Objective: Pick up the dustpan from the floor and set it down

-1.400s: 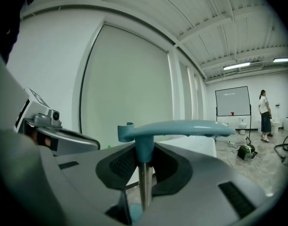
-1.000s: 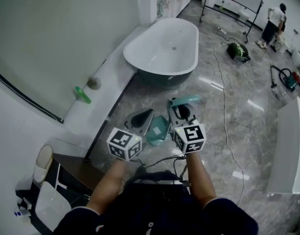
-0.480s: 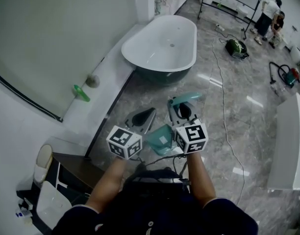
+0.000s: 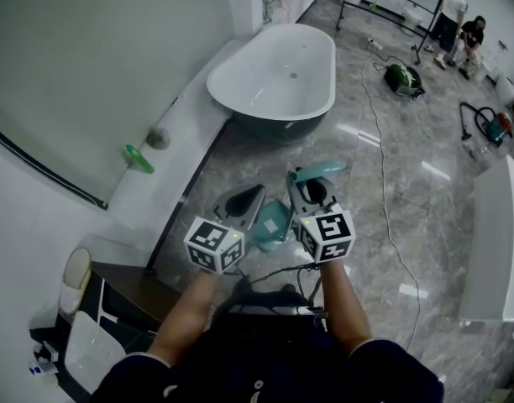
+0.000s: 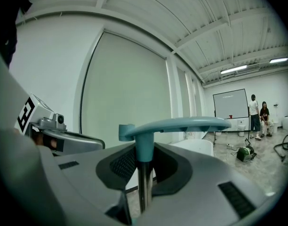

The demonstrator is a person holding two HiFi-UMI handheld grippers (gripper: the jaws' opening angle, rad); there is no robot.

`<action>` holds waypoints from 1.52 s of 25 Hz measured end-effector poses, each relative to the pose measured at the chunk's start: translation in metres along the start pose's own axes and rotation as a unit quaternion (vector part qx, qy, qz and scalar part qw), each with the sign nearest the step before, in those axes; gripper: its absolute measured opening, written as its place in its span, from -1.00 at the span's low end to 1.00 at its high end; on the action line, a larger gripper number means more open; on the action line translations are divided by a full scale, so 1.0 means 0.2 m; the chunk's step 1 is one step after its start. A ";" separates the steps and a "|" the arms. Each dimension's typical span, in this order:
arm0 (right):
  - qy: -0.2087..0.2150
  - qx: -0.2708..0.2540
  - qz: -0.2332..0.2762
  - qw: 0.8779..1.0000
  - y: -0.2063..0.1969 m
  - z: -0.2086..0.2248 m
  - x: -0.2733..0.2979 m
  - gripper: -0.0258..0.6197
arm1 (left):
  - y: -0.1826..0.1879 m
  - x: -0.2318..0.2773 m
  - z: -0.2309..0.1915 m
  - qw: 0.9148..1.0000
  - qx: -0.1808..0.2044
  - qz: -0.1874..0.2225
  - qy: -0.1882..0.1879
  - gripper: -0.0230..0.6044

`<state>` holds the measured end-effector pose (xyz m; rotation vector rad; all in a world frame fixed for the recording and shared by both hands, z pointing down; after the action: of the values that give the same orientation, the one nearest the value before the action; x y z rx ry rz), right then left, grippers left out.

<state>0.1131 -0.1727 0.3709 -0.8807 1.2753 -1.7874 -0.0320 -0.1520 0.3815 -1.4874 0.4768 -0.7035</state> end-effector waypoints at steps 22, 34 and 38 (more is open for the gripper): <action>-0.025 0.002 -0.154 0.988 -0.68 0.14 0.52 -0.67 | -0.50 -0.07 -0.28 0.995 -0.013 -0.096 0.025 -0.88; -0.065 0.005 -0.214 0.975 -1.20 0.37 0.79 -0.68 | -0.91 -0.05 -0.33 0.987 -0.035 -0.150 0.035 -0.88; -0.077 -0.004 -0.214 0.974 -1.31 0.46 0.88 -0.68 | -1.00 -0.04 -0.34 0.984 -0.048 -0.165 0.041 -0.88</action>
<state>0.0596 -0.3094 0.6639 -1.3502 1.0464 -1.9906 -0.1117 -0.1855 0.5753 -1.6536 0.3320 -1.0166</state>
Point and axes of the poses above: the fingertips, and each gripper's own axes: x forward along the fingers, z to its right, y out of its top, the point moved 6 cm from there along -x, backward along the fingers, and after that the axes turned 13 degrees about x, right-handed, at the moved point
